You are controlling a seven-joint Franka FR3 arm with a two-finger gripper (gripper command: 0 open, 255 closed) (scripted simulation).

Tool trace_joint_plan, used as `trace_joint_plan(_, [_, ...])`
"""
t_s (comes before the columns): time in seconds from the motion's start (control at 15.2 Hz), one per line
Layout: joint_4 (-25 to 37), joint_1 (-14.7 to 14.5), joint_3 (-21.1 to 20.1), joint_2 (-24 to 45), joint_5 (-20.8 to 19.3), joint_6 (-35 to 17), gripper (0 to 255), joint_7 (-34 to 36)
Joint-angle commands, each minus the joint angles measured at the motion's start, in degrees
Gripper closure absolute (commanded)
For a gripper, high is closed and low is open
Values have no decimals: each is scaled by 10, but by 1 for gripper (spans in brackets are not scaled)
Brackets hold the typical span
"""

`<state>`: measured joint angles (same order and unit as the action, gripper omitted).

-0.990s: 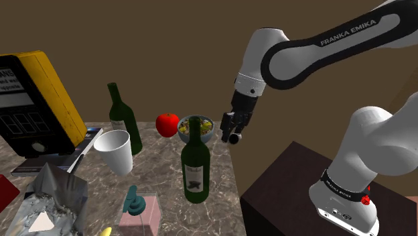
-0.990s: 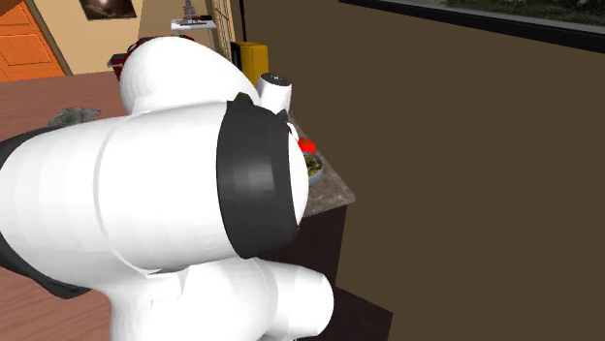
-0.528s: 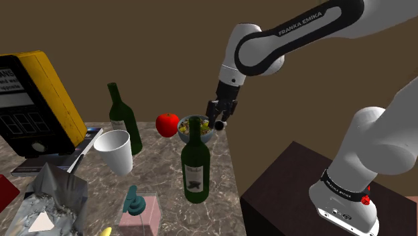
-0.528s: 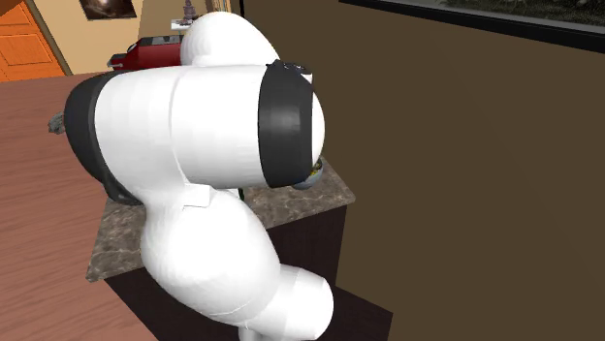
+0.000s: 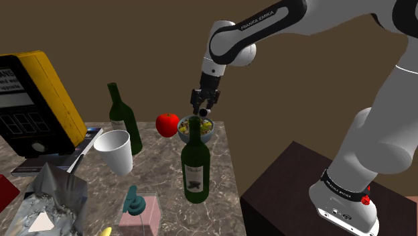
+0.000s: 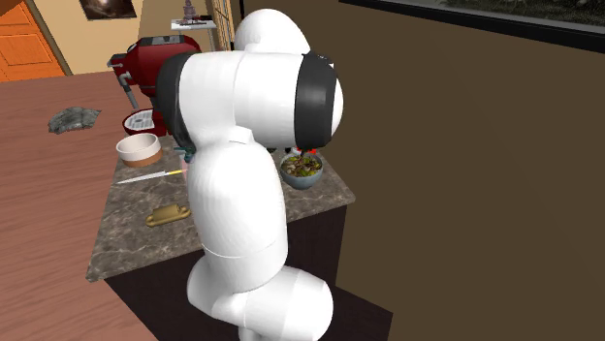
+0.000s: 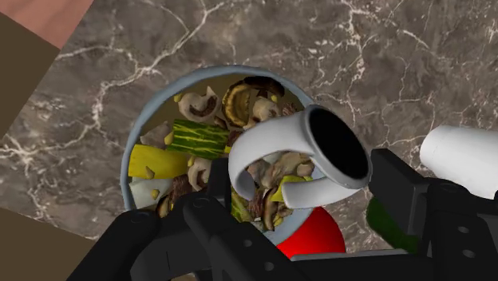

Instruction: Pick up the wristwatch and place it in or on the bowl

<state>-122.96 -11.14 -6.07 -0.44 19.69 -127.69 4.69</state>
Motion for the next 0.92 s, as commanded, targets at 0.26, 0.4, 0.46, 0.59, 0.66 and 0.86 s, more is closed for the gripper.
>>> trace_joint_plan(0.26, [50,7,7,59,-4,-6,255,-14])
trace_joint_plan(0.4, [43,6,6,66,-1,-20,255,-19])
trace_joint_plan(0.46, [39,6,6,70,0,-27,255,-21])
trace_joint_plan(0.59, [33,6,5,78,3,-40,255,-26])
trace_joint_plan(0.66, [30,6,5,82,5,-47,255,-28])
trace_joint_plan(0.86, [22,5,4,95,10,-67,255,-36])
